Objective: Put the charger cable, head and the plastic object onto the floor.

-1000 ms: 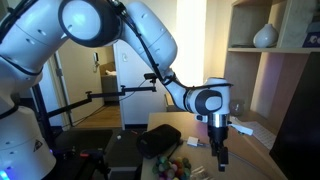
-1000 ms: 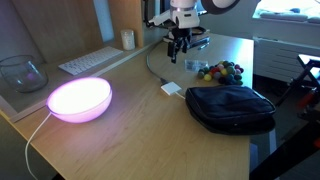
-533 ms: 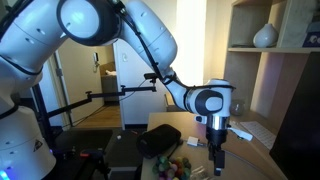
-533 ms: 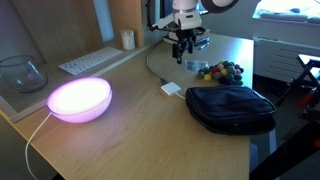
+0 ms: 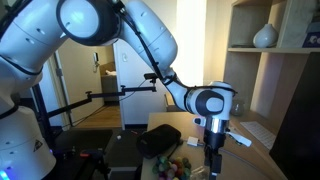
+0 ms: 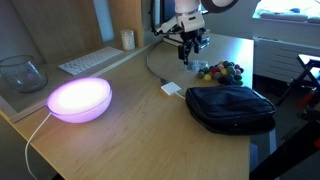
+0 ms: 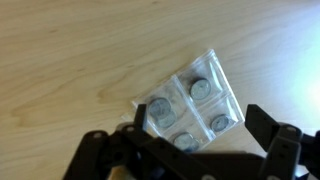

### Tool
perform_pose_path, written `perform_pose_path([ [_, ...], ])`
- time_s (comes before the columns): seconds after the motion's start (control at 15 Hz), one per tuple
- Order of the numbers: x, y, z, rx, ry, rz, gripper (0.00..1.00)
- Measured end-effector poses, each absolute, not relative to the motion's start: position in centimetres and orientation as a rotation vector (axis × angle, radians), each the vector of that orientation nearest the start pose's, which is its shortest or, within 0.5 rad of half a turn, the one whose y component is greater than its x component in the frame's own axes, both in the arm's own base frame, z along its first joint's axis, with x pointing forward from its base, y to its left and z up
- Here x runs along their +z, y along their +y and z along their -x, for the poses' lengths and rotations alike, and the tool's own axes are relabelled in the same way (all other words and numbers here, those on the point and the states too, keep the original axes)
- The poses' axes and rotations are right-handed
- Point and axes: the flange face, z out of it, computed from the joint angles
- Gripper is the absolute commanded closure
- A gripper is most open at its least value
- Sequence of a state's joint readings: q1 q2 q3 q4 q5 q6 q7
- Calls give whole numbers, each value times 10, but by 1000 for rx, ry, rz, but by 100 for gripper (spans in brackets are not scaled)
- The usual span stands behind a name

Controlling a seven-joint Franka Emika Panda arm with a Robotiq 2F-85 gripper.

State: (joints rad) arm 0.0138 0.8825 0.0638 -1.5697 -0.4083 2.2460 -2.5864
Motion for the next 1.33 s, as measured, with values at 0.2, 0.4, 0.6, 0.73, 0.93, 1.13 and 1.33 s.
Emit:
perform_pose_path([
  [0.2,105,42,-668,-487,3218,-311,0],
  [0.4,106,56,-667,-487,3224,-244,0],
  [0.6,107,69,-666,-480,3226,-177,0],
  [0.73,107,71,-665,-466,3233,-176,0],
  [0.93,106,63,-666,-461,3236,-199,0],
  [1.13,106,51,-666,-470,3245,-230,0],
  [1.33,103,45,-665,-494,3262,-249,0],
])
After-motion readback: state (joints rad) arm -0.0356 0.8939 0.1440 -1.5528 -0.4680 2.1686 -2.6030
